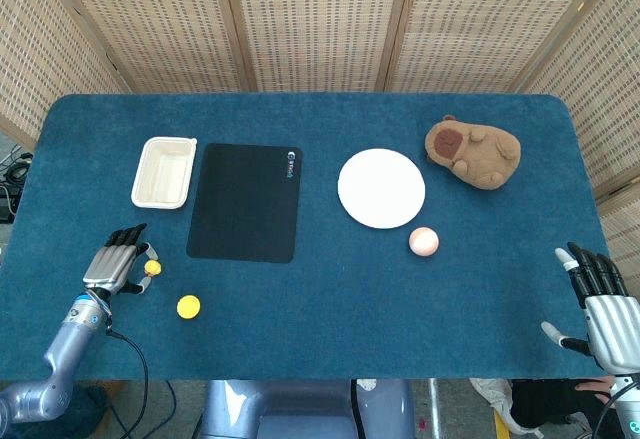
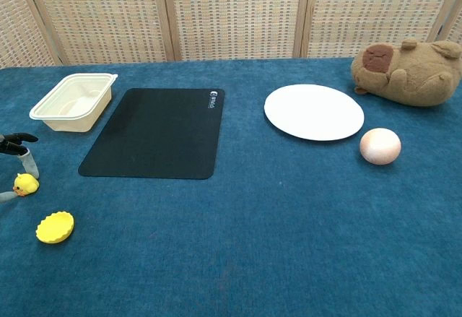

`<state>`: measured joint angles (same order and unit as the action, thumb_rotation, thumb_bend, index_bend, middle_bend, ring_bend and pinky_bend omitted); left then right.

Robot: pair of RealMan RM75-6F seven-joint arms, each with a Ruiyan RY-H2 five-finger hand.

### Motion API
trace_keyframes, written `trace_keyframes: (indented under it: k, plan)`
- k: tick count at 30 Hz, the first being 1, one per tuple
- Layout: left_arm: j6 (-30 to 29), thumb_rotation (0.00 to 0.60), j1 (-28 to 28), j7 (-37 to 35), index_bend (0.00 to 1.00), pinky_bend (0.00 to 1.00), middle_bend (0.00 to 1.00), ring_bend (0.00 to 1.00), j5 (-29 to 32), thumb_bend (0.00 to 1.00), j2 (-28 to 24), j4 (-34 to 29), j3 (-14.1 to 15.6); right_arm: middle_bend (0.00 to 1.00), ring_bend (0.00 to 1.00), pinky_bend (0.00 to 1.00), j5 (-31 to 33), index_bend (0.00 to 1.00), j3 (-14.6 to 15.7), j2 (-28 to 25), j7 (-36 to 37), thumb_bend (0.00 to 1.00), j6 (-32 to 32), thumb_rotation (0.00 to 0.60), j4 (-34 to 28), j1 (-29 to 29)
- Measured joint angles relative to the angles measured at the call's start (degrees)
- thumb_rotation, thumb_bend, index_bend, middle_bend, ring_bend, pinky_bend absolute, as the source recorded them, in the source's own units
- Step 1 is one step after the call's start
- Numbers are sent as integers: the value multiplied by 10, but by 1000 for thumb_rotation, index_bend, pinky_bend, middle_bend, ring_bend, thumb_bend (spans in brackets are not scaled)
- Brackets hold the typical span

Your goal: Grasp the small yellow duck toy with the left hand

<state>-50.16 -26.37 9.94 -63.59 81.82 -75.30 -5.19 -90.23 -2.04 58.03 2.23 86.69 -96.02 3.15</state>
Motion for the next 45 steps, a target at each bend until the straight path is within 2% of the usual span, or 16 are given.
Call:
trace_keyframes:
  k: [6, 17, 22, 25, 28, 33, 37, 45]
  plan:
    - [-1, 600, -2, 0, 474, 0, 0, 0, 6, 366, 5, 3, 0, 0, 0, 0, 1, 34, 1, 1, -1, 0, -2, 600, 1, 0]
    - [4, 600, -2, 1, 513, 0, 0, 0, 31, 377, -13, -21, -2, 0, 0, 0, -1, 34, 0, 3, 4, 0, 1, 600, 3, 0]
    - [0, 600, 2, -24, 514, 0, 0, 0, 24, 376, -38, -61, -7, 0, 0, 0, 0, 31, 0, 2, 8, 0, 2, 600, 2, 0]
    - [-11, 600, 9, -51, 512, 0, 0, 0, 4, 374, -68, -103, -9, 0, 0, 0, 0, 29, -1, 1, 13, 0, 4, 600, 2, -1]
    - [-38, 600, 20, -67, 510, 0, 0, 0, -44, 372, -95, -148, -4, 0, 0, 0, -2, 29, 0, 0, 16, 0, 3, 600, 3, -1]
    - [-77, 600, 36, -76, 510, 0, 0, 0, -135, 372, -121, -208, 22, 0, 0, 0, -4, 25, 1, -1, 18, 0, 4, 600, 2, -1]
    - [-83, 600, 38, -58, 510, 0, 0, 0, -160, 372, -115, -219, 42, 0, 0, 0, -2, 18, 0, -2, 23, 0, 6, 600, 3, -2]
    - [-79, 600, 36, 11, 505, 0, 0, 0, -154, 373, -68, -196, 60, 0, 0, 0, 1, 18, -1, -4, 29, 0, 5, 600, 5, -2]
